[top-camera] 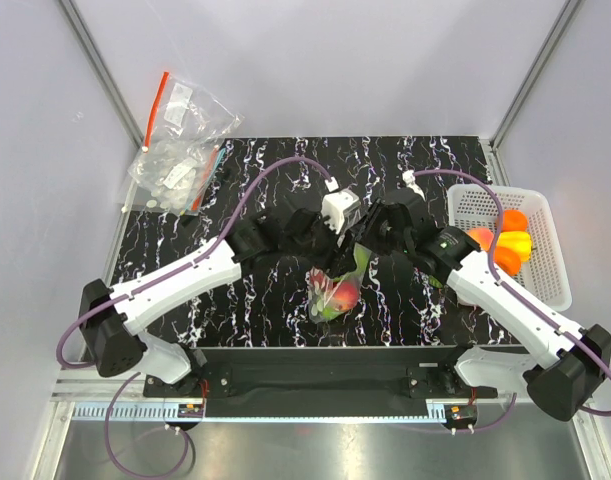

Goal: Place the food in the zip-top bag and seal the zipper
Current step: Adjust the zipper food storage bag at the center of the board.

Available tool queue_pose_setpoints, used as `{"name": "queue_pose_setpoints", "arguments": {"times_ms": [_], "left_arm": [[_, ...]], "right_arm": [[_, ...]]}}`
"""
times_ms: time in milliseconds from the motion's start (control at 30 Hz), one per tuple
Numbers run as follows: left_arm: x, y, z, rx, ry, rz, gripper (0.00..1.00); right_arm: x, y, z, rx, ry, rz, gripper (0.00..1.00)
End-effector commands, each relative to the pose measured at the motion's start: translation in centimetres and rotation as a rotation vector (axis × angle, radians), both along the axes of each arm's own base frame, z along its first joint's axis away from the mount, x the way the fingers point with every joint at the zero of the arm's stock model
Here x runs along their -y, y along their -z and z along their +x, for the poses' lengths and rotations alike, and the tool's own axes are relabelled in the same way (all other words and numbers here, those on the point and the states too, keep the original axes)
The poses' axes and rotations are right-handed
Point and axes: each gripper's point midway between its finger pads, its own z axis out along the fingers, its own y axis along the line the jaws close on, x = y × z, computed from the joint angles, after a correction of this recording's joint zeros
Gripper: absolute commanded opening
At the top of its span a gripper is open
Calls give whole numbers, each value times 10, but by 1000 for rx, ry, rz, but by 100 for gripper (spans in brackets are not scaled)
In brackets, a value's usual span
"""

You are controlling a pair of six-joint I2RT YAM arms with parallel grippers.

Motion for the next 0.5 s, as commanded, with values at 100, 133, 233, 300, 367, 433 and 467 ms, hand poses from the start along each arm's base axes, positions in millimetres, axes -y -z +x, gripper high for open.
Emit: {"name": "queue_pose_setpoints", "arguments": {"times_ms": [100,133,233,300,367,433,467], "left_arm": [[4,-14,10,67,-31,25,68],[1,-11,12,77,-50,50,68],[1,-6,11,105,-72,103,69],[2,-3,10,121,-91,142,69],[-1,4,11,138,-115,188,68],[-2,4,13,153,-139,204,64],[-2,5,14,156,-149,211,62]], "right_arm": [[-5,-23,6,40,13,34,20],[-5,-23,6,40,13,34,15],[-5,-26,5,43,16,46,11],[-6,-27,5,45,16,53,9],[-7,-28,5,43,9,60,7],[-8,-30,4,45,7,65,6],[-8,-30,4,46,8,67,6]]}}
